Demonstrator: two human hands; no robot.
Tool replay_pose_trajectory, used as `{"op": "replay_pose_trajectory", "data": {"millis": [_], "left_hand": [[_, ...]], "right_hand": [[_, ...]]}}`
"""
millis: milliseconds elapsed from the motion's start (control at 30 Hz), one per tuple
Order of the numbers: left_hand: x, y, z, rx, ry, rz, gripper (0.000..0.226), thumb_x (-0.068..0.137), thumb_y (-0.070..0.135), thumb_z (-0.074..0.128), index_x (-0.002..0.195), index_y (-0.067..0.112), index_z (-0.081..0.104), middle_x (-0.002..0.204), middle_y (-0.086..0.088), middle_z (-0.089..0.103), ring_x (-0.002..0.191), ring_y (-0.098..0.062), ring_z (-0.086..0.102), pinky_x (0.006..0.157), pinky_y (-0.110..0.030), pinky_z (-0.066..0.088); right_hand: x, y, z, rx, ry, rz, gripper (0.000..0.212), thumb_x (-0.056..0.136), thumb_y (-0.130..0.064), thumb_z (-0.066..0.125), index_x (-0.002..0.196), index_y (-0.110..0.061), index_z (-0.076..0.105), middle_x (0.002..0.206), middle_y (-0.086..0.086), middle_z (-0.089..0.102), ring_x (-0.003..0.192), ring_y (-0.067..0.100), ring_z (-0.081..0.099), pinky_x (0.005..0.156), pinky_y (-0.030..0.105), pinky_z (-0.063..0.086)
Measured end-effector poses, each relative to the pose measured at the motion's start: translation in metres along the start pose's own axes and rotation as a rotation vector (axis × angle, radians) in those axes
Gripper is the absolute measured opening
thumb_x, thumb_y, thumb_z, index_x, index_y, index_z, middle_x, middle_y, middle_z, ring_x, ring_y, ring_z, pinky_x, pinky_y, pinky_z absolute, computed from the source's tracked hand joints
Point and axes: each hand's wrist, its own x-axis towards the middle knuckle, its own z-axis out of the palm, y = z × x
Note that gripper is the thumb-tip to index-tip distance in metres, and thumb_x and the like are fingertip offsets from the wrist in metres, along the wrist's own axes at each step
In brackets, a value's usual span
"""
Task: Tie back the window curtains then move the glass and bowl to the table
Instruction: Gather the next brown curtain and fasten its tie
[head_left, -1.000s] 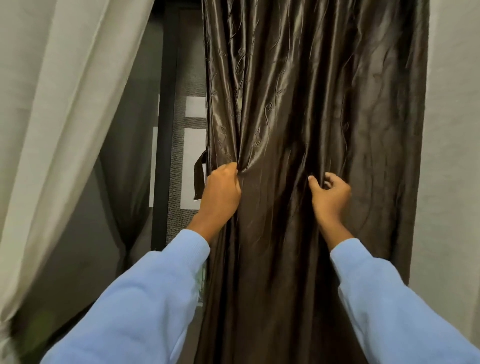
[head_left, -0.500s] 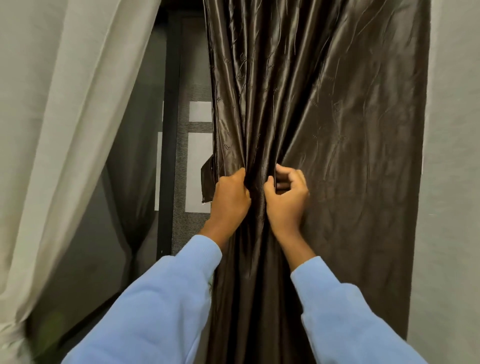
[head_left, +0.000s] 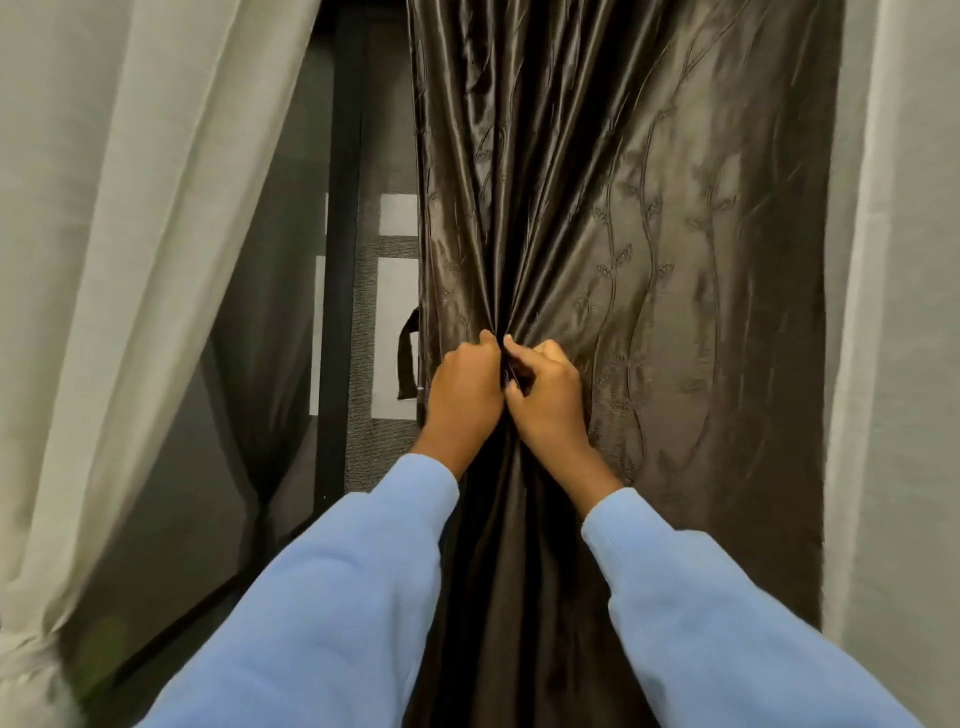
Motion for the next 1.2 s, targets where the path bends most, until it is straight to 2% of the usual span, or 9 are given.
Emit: {"op": "replay_pose_trajectory", "data": {"millis": [133,233,267,433,567,667,767,1000,1200], "left_hand": [[-0.008,0.006,-0.003,-0.187,0.099,-0.024,0.021,0.079,-0.007,0.043,0.096,0.000,0.054,0.076,-0.022,0.061,0.073,-0.042,0.060,0.062,-0.045,0.051],[-0.012,0.020,-0.005,-0.240,0.109,0.001,0.037,0.081,-0.005,0.043,0.116,-0.002,0.054,0.075,-0.020,0.061,0.072,-0.038,0.061,0.062,-0.039,0.049],[-0.011,0.024,-0.006,-0.232,0.092,0.005,0.046,0.083,-0.004,0.044,0.129,-0.001,0.048,0.077,-0.019,0.061,0.073,-0.036,0.060,0.064,-0.037,0.048],[-0.011,0.023,-0.006,-0.125,-0.014,0.038,0.080,0.091,0.003,0.047,0.152,0.012,-0.004,0.074,-0.009,0.053,0.067,-0.024,0.053,0.068,-0.039,0.050],[-0.010,0.012,0.000,-0.034,-0.024,-0.006,0.070,0.089,0.003,0.046,0.150,0.005,0.012,0.087,-0.018,0.062,0.079,-0.035,0.060,0.072,-0.047,0.051],[-0.009,0.005,-0.001,-0.162,0.061,-0.017,0.025,0.084,0.002,0.048,0.107,0.000,0.056,0.083,-0.020,0.064,0.079,-0.040,0.062,0.067,-0.045,0.051],[-0.010,0.001,-0.005,-0.355,0.070,0.003,0.017,0.081,-0.003,0.049,0.087,0.002,0.063,0.069,-0.009,0.063,0.063,-0.025,0.058,0.059,-0.034,0.047],[-0.003,0.002,-0.015,-0.445,0.011,-0.044,0.043,0.079,-0.009,0.047,0.050,0.019,0.032,0.046,0.005,0.037,0.042,-0.007,0.033,0.039,-0.014,0.025],[0.005,0.005,-0.009,-0.508,0.096,-0.094,0.055,0.091,0.030,0.061,0.044,0.012,0.037,0.038,0.000,0.036,0.035,-0.011,0.033,0.039,-0.020,0.024]], "right_hand": [[0.014,0.021,-0.004,-0.215,-0.150,0.134,0.048,0.081,0.006,0.062,0.127,-0.006,0.064,0.105,0.015,0.062,0.099,0.029,0.062,0.084,0.030,0.049],[0.024,0.020,-0.011,-0.257,-0.196,0.144,0.011,0.078,0.006,0.058,0.074,0.000,0.065,0.074,0.012,0.064,0.068,0.019,0.060,0.060,0.029,0.041],[0.024,0.015,-0.013,-0.191,-0.180,0.163,0.020,0.078,0.006,0.059,0.062,-0.007,0.059,0.063,0.006,0.060,0.058,0.010,0.055,0.055,0.028,0.039],[0.003,-0.003,-0.010,0.241,0.097,0.335,0.036,0.077,0.001,0.072,0.110,-0.014,0.066,0.081,0.001,0.067,0.067,0.004,0.061,0.059,0.012,0.048],[-0.016,-0.011,-0.001,0.374,0.309,0.350,0.049,0.076,0.003,0.069,0.120,-0.017,0.065,0.086,0.005,0.065,0.075,0.010,0.061,0.069,0.016,0.053],[-0.016,-0.015,0.003,0.410,0.287,0.287,0.046,0.080,0.007,0.066,0.122,-0.012,0.067,0.096,0.009,0.064,0.079,0.007,0.060,0.069,0.013,0.051],[-0.010,-0.017,0.004,0.393,0.207,0.237,0.043,0.082,0.011,0.063,0.122,-0.007,0.067,0.101,0.013,0.065,0.083,0.006,0.059,0.071,0.006,0.046],[-0.013,-0.016,0.008,0.467,0.152,0.217,0.041,0.085,0.011,0.064,0.123,-0.005,0.065,0.103,0.014,0.064,0.081,0.007,0.058,0.076,0.011,0.047],[-0.016,-0.015,0.003,0.494,0.127,0.185,0.015,0.086,0.009,0.063,0.090,0.000,0.074,0.093,0.017,0.064,0.079,0.011,0.061,0.070,0.023,0.047]]}}
